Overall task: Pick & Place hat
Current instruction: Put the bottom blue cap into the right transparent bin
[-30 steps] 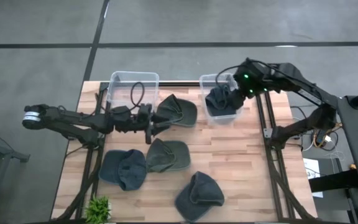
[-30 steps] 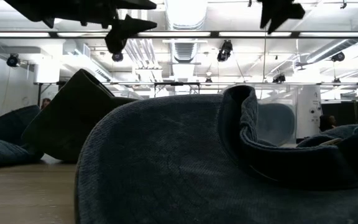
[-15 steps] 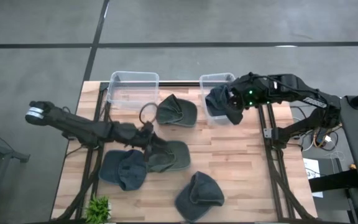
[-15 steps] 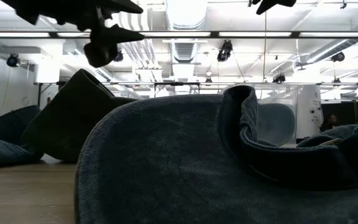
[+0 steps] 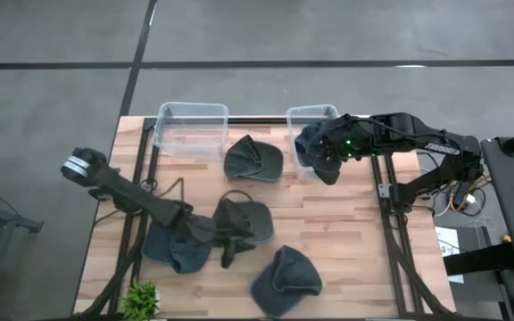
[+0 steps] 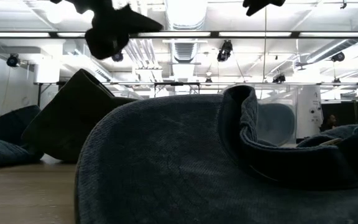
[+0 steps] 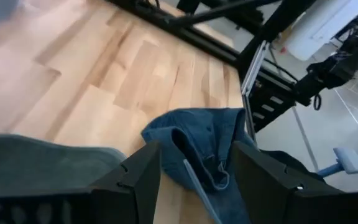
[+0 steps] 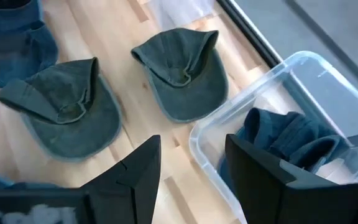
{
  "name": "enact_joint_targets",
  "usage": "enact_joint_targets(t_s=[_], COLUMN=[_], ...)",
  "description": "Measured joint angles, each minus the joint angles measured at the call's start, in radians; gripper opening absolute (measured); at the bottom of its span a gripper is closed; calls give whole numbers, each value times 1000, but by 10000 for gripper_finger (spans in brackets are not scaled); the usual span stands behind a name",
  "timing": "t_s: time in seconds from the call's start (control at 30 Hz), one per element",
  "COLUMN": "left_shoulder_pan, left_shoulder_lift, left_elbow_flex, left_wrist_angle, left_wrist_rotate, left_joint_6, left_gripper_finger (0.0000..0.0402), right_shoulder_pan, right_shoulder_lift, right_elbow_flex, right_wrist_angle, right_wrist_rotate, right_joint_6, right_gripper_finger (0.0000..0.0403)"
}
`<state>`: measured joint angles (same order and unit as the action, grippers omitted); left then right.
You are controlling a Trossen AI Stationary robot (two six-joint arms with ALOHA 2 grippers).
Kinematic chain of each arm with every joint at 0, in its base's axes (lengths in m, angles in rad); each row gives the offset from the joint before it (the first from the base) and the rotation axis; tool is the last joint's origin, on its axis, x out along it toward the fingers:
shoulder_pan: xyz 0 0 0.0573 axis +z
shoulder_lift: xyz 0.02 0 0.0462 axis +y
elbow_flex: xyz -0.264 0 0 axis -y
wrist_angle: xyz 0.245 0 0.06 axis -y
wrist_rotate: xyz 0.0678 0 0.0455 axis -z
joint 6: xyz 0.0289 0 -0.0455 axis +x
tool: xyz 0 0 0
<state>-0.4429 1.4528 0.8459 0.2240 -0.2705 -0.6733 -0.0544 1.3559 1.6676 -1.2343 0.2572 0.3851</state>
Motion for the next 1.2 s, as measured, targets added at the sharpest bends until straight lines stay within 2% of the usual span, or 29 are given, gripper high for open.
enact_joint_targets(t_s=[0.3, 0.5, 0.63, 0.73, 1.2], left_shoulder_pan=[-30, -30, -30, -31, -31], left_shoulder_lift=[214, 313, 368, 388, 412], left_elbow_flex=[180, 272, 324, 349, 360], left_wrist_angle=[-140, -162, -283, -336, -301], left_wrist_rotate=[-1, -1, 0, 8, 145], left_joint_6=[-34, -53, -76, -117, -189], left_gripper_finger=[188, 188, 188, 188, 188], right_shoulder_pan=[3, 3, 2, 3, 2], right_shoulder_lift=[0, 0, 0, 0, -4], right_elbow_flex=[-10, -45, -63, -63, -61], right_wrist_angle=[-1, -1, -1, 0, 14], right_wrist_rotate=[4, 4, 4, 1, -1], right_joint_6=[0, 0, -3, -3, -25], right_gripper_finger=[171, 174, 172, 169, 166])
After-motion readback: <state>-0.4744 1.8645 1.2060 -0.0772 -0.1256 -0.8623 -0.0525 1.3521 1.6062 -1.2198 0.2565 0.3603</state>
